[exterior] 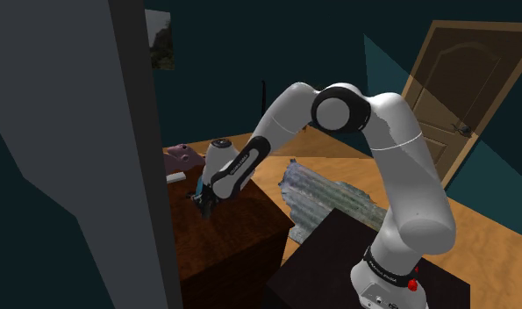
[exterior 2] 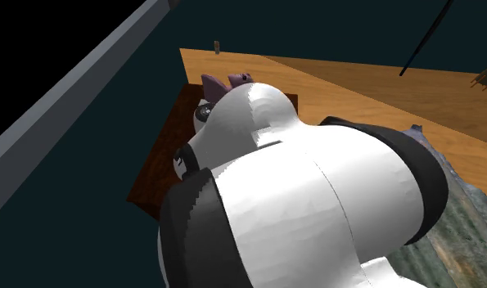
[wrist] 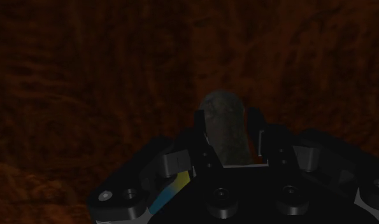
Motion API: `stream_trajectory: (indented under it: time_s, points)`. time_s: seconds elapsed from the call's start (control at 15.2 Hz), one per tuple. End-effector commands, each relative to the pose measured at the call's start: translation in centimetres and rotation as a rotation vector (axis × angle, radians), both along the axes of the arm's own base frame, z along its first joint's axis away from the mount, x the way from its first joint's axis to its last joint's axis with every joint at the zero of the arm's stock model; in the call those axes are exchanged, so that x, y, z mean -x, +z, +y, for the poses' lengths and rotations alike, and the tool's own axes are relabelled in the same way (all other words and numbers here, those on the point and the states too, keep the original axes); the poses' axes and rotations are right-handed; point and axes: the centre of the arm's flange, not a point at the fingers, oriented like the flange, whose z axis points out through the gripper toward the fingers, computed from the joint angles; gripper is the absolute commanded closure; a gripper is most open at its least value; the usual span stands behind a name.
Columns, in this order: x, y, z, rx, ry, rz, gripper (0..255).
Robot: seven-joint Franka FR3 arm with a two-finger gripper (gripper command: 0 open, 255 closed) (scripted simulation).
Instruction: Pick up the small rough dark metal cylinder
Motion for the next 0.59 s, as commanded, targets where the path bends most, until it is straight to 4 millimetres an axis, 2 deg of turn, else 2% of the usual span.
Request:
stream_trajectory:
  time_s: [0.0,0.4,0.53]
  points:
    - [0.0,1.1,0.0,0.0,0.0,0.0,255]
    - [0.0,4.3,0.0,0.0,0.0,0.0,255]
    - [0.0,4.4,0.0,0.0,0.0,0.0,255]
